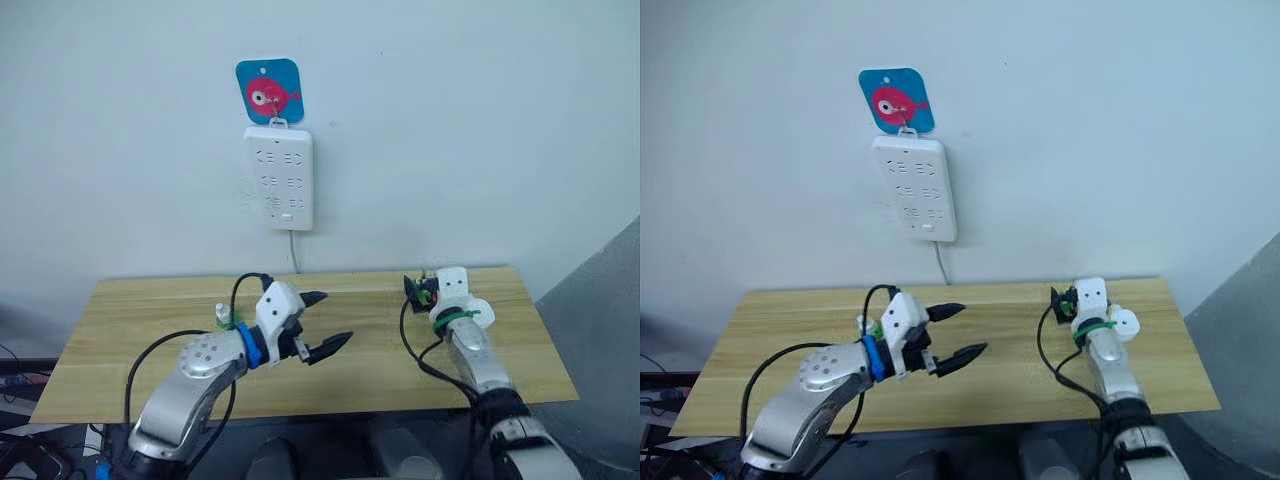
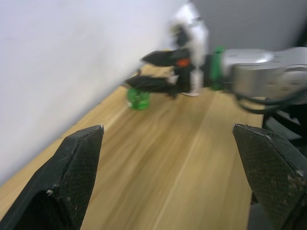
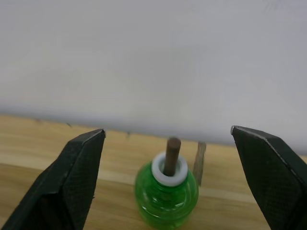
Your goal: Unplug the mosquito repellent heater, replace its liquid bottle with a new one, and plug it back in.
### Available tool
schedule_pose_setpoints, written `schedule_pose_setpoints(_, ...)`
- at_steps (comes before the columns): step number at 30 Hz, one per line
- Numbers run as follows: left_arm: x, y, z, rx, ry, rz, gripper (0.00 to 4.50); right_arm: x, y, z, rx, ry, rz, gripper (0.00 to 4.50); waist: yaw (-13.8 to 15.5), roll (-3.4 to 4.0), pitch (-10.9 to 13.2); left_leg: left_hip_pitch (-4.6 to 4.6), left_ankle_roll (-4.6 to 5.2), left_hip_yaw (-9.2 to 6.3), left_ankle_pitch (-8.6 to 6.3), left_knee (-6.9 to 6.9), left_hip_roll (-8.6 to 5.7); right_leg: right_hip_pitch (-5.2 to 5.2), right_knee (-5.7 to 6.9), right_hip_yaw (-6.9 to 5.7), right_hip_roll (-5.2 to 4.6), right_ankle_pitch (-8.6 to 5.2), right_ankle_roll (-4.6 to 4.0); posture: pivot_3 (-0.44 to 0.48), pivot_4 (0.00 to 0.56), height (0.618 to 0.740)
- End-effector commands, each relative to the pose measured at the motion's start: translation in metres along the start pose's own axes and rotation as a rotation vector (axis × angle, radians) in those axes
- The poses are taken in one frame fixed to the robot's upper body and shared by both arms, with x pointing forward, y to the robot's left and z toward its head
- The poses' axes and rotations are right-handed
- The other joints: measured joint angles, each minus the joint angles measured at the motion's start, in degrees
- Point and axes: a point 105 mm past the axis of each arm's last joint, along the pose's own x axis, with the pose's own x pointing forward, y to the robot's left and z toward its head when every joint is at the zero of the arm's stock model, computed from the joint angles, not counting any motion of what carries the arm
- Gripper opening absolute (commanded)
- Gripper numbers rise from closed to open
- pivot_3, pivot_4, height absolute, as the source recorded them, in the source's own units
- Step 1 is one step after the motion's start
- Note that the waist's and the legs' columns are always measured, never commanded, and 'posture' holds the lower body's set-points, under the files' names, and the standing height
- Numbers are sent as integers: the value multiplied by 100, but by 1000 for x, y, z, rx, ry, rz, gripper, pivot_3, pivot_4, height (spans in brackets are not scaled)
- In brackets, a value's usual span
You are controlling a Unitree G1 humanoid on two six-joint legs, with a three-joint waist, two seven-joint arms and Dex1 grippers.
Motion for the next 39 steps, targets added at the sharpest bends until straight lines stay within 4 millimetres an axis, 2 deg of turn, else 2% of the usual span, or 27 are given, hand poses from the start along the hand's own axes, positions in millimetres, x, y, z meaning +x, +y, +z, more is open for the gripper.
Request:
schedule_pose_setpoints(1,-23,8,2,53,-22,101,4500,-25,12,38,-40,-90,128,4455,7,5,3,0,-3,1,-2,-1,1,0,-3,2,0,-1,0,-131,134,733)
schedule_pose_setpoints(4,-49,22,-17,15,-26,273,4500,-53,39,48,-81,-61,339,4455,14,5,12,-1,-9,5,-6,-2,4,-1,-8,6,-3,-5,-4,-140,147,733)
schedule_pose_setpoints(7,-69,24,-40,-15,19,368,4500,-69,57,53,-139,-32,488,4455,8,-15,38,5,-9,9,-6,-1,10,1,-8,15,-2,-22,-30,-140,151,733)
schedule_pose_setpoints(11,-109,38,-81,-172,83,660,4500,-74,79,59,-235,-14,651,4455,17,-56,77,13,-10,15,-5,6,10,5,-6,30,-8,-44,-69,-120,165,733)
schedule_pose_setpoints(13,-117,40,-90,-240,88,733,4500,-74,83,63,-244,-10,683,4455,65,-99,126,11,-11,16,-4,11,11,5,-7,29,-11,-46,-72,-97,173,733)
schedule_pose_setpoints(15,-124,44,-99,-226,124,782,4500,-73,89,67,-243,-6,720,4455,158,-116,157,7,-11,17,-4,12,11,0,-9,26,-18,-44,-68,-90,182,733)
schedule_pose_setpoints(19,-124,51,-106,-169,167,785,4500,-77,97,68,-239,14,781,4455,330,-121,223,-11,-12,22,-5,7,7,-19,-14,18,-23,-26,-31,-78,202,733)
schedule_pose_setpoints(24,-113,76,-110,-117,179,758,4500,-89,107,59,-275,100,873,4455,531,-101,299,-64,-13,12,-6,5,-1,-75,-9,-4,-22,-17,-15,-97,226,733)
schedule_pose_setpoints(27,-108,92,-109,-90,180,756,4500,-96,111,55,-291,148,911,4455,556,-82,343,-75,-13,13,-6,5,-1,-82,-9,-5,-21,-13,-8,-108,235,733)
schedule_pose_setpoints(33,-96,113,-110,-63,191,733,4500,-104,112,51,-288,209,908,4455,553,-94,413,-81,-14,14,-5,6,1,-89,-5,-5,-18,-9,-2,-132,247,733)
schedule_pose_setpoints(39,-83,118,-115,-69,199,678,4500,-110,113,51,-286,223,901,4455,532,-96,450,-90,-14,13,-5,8,1,-95,-6,-7,-19,-6,2,-154,256,733)
